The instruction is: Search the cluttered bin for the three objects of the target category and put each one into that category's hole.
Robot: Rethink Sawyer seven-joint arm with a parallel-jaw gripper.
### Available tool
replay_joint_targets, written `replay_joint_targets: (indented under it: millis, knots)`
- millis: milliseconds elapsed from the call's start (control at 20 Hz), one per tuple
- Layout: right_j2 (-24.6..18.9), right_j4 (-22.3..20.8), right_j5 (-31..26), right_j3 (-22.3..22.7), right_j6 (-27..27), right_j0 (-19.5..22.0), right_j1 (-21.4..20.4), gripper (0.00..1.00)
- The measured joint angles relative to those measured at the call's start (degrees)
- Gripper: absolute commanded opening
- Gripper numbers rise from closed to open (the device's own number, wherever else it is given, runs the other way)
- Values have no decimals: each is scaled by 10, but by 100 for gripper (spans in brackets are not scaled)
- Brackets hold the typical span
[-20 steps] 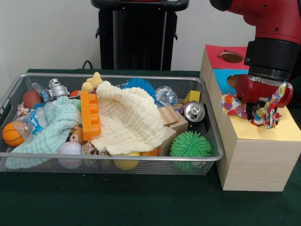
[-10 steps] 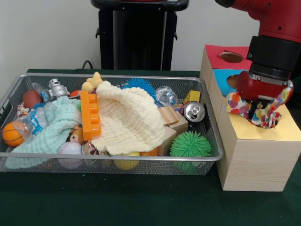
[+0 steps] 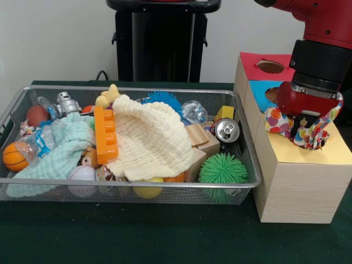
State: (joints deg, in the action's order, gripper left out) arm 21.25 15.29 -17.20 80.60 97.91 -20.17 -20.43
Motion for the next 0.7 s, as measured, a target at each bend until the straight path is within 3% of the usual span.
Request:
replay_joint_targets:
  millis: [700]
  knots:
    - [-3,0,-29,0,0,2,-13,0]
